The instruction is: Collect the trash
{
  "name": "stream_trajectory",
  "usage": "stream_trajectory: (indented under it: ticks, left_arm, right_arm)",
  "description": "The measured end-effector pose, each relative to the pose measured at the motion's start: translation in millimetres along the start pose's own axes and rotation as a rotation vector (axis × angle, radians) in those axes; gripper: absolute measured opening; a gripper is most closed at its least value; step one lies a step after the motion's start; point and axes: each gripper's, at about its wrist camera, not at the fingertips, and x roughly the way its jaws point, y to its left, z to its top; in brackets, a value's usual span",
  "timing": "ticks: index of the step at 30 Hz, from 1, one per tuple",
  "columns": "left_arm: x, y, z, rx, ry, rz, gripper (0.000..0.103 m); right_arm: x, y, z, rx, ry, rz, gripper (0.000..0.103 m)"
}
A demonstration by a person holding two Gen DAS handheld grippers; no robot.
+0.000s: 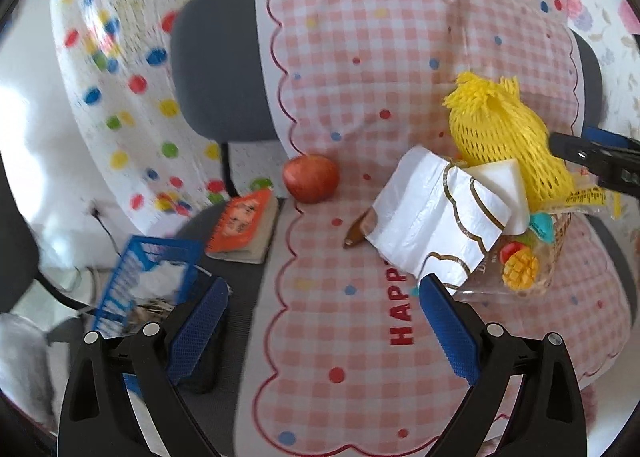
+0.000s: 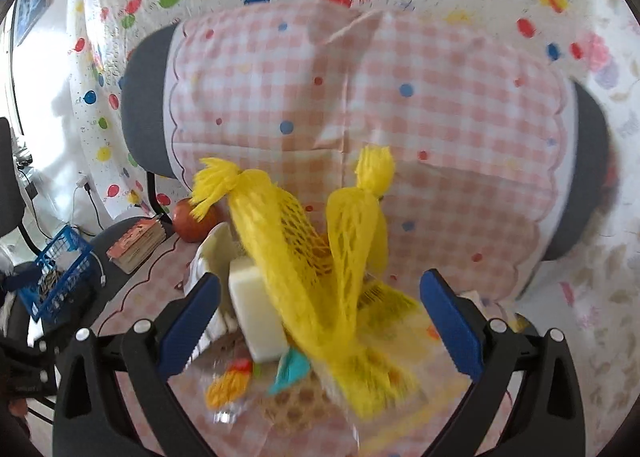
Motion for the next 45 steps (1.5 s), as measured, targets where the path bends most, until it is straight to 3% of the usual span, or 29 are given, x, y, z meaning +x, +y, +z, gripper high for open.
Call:
stream_trajectory:
  ticks: [7,8,10,14,15,21,23,26,29,35,36,37,40,43,45]
  left_arm:
    - [19,-2,4,0.007,0.009,0.027,0.095]
    - [19,-1,4,0.003,0.012,0.019,0.095]
    - [19,-1,3,0.000,0.012,0.000,0.095]
    - [14,-1,0,0.001,0.002,-0.017,0.095]
    - [10,-2,0,0.003,-0.005,-0.020,0.095]
    - [-22,-10,0,0.027,-0.072,-0.028,0.095]
    - [-33,-14,0,0.028,-0.095,-0.054,0.095]
    - [-38,-22,-4,0.050,-0.093,-0.091,0.095]
    - [-34,-37,-13,0.088,-0.089,-0.111,0.094]
    - [-3,-67,-22,0.152,-0.082,-0.128,0.087]
    - [1,-69,-21,0.146,-0.082,-0.148,0.079]
    - [6,-71,-19,0.140,-0.076,-0.173,0.060]
    - [19,-77,-8,0.103,-0.072,-0.220,0.063]
    - [21,-83,10,0.055,-0.106,-0.208,0.077]
    - [24,-91,24,0.036,-0.117,-0.190,0.079]
  right_arm:
    - [49,-9,21,0.049,0.095,0.066,0.097]
    - [51,-10,21,0.054,0.101,0.070,0.093]
    - [55,-10,25,0.064,0.112,0.087,0.075]
    - [56,-13,33,0.098,0.120,0.101,0.017]
    - [55,-14,36,0.102,0.114,0.100,0.013]
    - [-30,-16,52,0.087,-0.178,0.059,0.012]
    - [-76,-18,49,0.091,-0.285,0.017,0.012]
    - [-133,-22,32,0.094,-0.377,-0.050,0.012]
    - [-168,-32,2,0.121,-0.378,-0.102,0.012]
    - [-191,-39,-75,0.130,-0.300,-0.182,0.012]
    - [-190,-39,-85,0.137,-0.291,-0.190,0.012]
    - [-192,-41,-96,0.152,-0.284,-0.198,0.012]
    - [-190,-48,-118,0.198,-0.266,-0.203,0.012]
    - [-189,-54,-125,0.233,-0.263,-0.211,0.012]
    - [-186,-57,-127,0.236,-0.261,-0.217,0.012]
